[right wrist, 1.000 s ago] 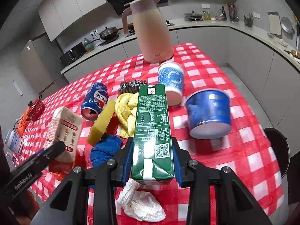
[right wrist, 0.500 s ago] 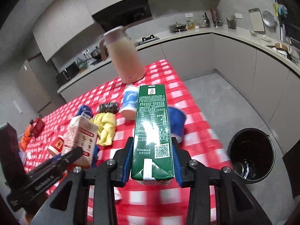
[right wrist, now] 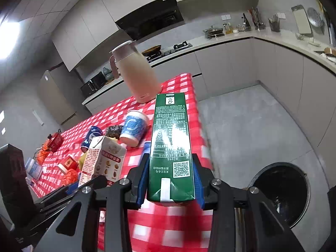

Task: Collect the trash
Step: 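Carry both cartons to the black bin and release them inside, then return both grippers to the table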

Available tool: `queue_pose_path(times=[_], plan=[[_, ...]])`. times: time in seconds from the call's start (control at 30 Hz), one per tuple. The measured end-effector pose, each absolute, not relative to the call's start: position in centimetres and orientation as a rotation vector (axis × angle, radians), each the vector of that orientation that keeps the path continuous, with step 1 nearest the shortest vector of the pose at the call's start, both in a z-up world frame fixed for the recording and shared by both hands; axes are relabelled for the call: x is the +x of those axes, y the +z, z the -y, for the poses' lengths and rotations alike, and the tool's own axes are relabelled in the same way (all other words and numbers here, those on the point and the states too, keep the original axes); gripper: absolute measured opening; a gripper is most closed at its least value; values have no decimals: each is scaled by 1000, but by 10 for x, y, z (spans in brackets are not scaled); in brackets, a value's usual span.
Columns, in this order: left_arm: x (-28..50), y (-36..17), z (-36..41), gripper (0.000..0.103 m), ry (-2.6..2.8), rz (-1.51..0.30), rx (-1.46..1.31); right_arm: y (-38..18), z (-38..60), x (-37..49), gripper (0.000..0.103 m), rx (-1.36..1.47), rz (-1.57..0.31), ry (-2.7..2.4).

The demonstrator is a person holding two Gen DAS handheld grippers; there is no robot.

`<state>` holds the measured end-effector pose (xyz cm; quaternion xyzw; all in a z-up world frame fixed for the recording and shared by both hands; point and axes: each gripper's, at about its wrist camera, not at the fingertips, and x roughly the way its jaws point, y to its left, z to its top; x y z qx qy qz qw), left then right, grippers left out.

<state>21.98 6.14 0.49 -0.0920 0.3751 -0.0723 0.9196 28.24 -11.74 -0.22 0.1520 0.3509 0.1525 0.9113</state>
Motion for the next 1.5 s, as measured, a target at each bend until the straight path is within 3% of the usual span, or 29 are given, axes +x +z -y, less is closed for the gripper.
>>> queue_pose_path(times=[0.27,0.53,0.83,1.13,1.17,1.23,1.3,1.5], plan=[[224,9,-35,34,-169,-765,-173,-14,132,287,40,297,-753,312],[235,-6,40,34,-346,-824,-162,-32,217,269,40,311,-780,133],[254,-66,138,35,-454,-1001,-157,-86,304,258,40,311,-906,-10],[273,-129,176,38,-364,-1128,-151,-150,347,280,41,329,-1012,26],[274,-134,178,40,-360,-1140,-151,-156,351,282,42,328,-1024,28],[277,-141,180,53,-333,-1158,-155,-166,356,287,63,325,-1040,36],[281,-142,181,59,-310,-1154,-150,-170,361,287,64,320,-1040,27],[272,-109,169,59,-296,-1095,-154,-151,369,283,64,333,-990,14]])
